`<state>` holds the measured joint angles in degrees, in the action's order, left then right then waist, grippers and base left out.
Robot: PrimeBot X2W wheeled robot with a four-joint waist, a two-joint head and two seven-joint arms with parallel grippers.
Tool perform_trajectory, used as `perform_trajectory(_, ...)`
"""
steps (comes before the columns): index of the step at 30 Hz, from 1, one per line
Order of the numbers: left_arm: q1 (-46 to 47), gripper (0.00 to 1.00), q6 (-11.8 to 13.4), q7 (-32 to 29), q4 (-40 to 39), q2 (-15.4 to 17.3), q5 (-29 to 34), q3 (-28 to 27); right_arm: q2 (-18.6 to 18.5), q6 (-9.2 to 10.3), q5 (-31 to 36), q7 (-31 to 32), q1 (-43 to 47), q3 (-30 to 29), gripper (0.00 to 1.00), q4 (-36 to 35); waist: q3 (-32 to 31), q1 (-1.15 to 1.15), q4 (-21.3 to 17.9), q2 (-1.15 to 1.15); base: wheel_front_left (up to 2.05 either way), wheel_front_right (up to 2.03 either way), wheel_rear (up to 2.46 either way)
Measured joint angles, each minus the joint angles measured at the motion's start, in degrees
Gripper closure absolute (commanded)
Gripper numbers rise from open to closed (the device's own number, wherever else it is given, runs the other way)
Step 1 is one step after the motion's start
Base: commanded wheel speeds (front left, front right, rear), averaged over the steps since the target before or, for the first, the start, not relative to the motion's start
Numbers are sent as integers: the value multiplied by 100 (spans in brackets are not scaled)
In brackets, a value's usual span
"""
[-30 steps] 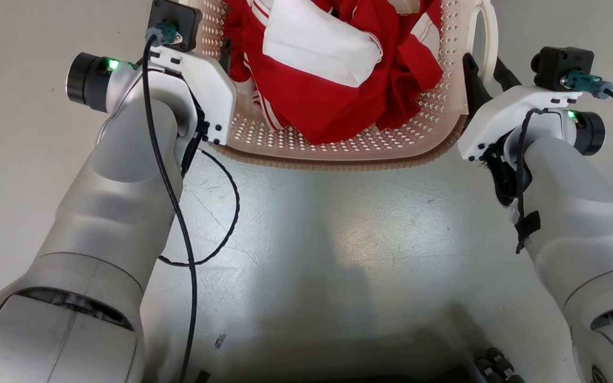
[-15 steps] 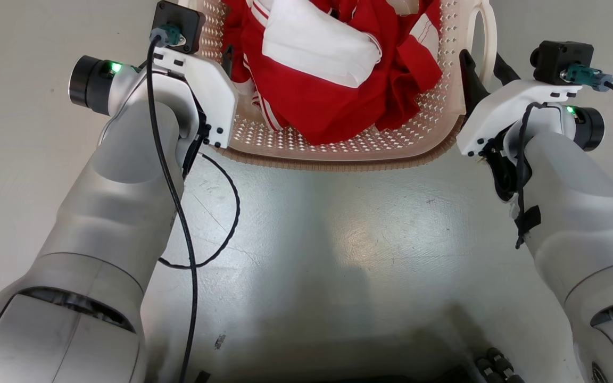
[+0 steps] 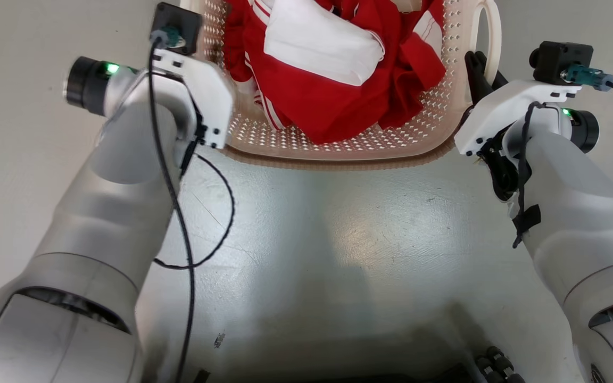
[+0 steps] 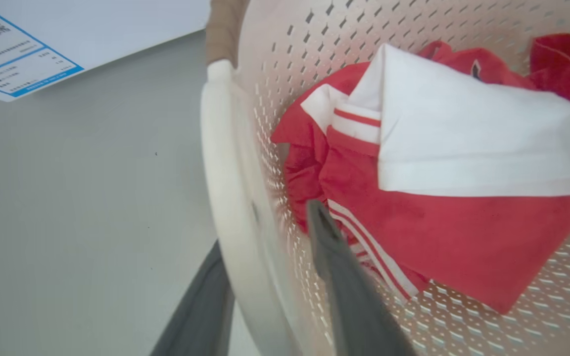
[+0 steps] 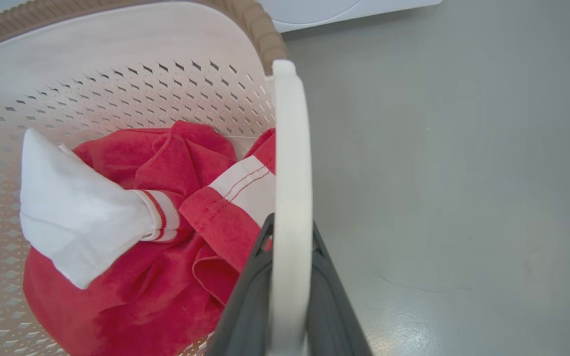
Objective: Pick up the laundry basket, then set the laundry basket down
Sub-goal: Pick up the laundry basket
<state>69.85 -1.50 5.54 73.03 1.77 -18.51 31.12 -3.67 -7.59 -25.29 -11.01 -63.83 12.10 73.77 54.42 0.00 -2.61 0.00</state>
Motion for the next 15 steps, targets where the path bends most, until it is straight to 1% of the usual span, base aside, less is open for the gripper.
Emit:
perform_trajectory(2, 1, 100, 22, 2, 4, 86, -26, 24, -29, -1, -78, 3, -1, 43, 100, -7, 7, 0, -5, 0, 0, 0, 0)
perform_trajectory(15, -24, 100, 55, -7, 40, 33, -257, 203, -40, 0, -493, 247, 61, 350, 100, 56, -125, 0, -11, 0, 0, 0, 0)
